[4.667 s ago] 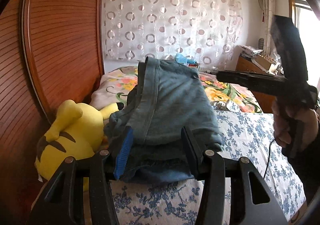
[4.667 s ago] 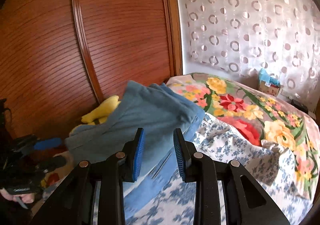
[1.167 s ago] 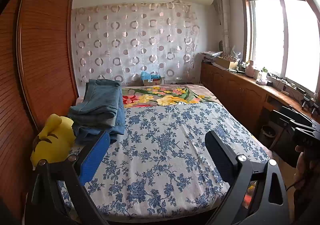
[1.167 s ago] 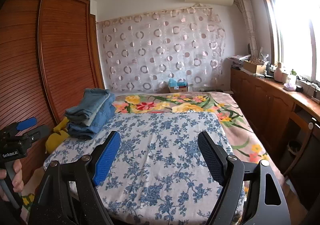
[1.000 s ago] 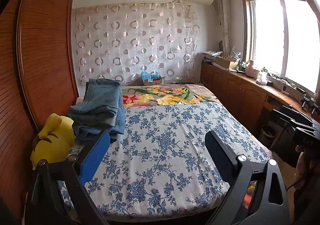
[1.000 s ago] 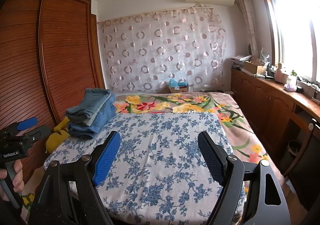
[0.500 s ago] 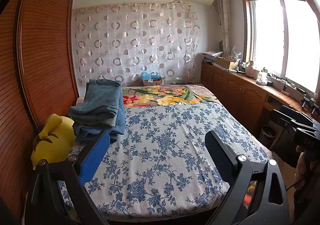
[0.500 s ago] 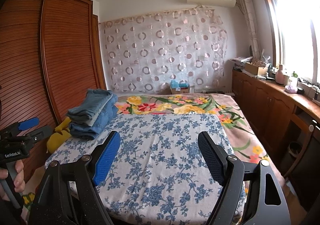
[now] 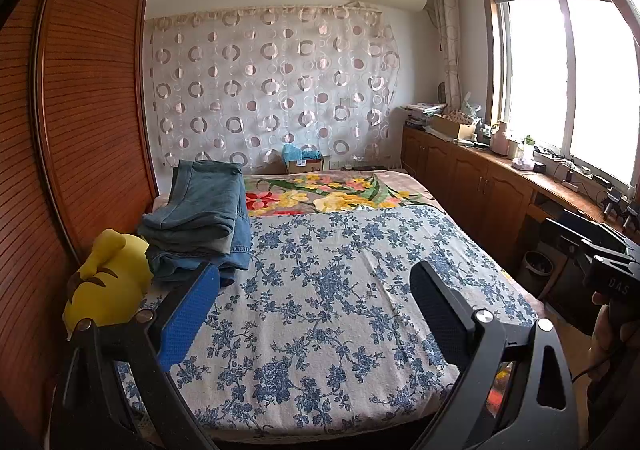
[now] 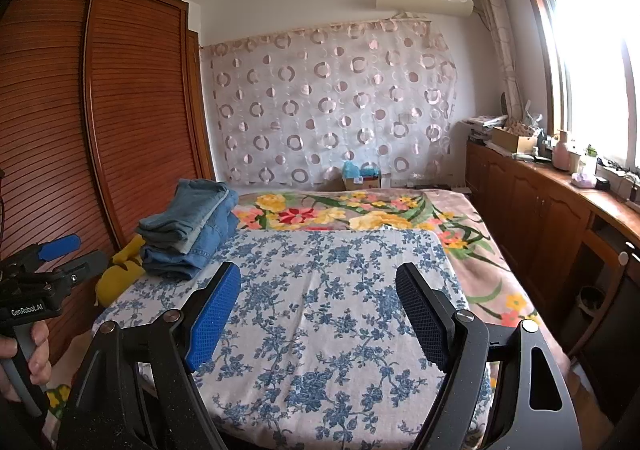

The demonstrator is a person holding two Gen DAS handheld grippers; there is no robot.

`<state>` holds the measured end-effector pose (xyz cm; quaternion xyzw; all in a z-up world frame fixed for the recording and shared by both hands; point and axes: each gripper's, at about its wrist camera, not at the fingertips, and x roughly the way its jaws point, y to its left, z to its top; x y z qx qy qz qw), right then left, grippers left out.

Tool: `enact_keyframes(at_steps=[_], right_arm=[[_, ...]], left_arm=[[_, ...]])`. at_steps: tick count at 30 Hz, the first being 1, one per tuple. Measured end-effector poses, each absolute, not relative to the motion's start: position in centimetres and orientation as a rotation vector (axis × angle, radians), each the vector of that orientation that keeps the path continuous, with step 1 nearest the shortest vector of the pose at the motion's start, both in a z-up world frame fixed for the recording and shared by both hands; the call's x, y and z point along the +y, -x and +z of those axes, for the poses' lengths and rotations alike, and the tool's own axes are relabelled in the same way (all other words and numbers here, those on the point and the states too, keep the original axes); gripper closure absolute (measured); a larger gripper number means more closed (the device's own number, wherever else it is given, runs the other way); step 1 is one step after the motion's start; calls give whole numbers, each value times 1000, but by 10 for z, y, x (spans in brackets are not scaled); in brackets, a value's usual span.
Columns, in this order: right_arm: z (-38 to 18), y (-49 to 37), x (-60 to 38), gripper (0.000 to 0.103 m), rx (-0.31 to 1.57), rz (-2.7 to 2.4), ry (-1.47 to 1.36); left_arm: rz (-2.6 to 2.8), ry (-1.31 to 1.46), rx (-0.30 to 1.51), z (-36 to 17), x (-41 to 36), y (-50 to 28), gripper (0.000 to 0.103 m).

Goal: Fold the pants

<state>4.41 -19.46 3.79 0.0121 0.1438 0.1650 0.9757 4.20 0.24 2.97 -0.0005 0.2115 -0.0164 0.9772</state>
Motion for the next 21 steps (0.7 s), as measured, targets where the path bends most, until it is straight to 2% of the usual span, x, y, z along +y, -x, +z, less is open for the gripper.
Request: enact_keyframes(at_steps=[21], right_arm=[[37, -44, -196, 22, 291, 337, -26]], left_arm=[[-33, 1, 426, 29, 2, -42, 7]])
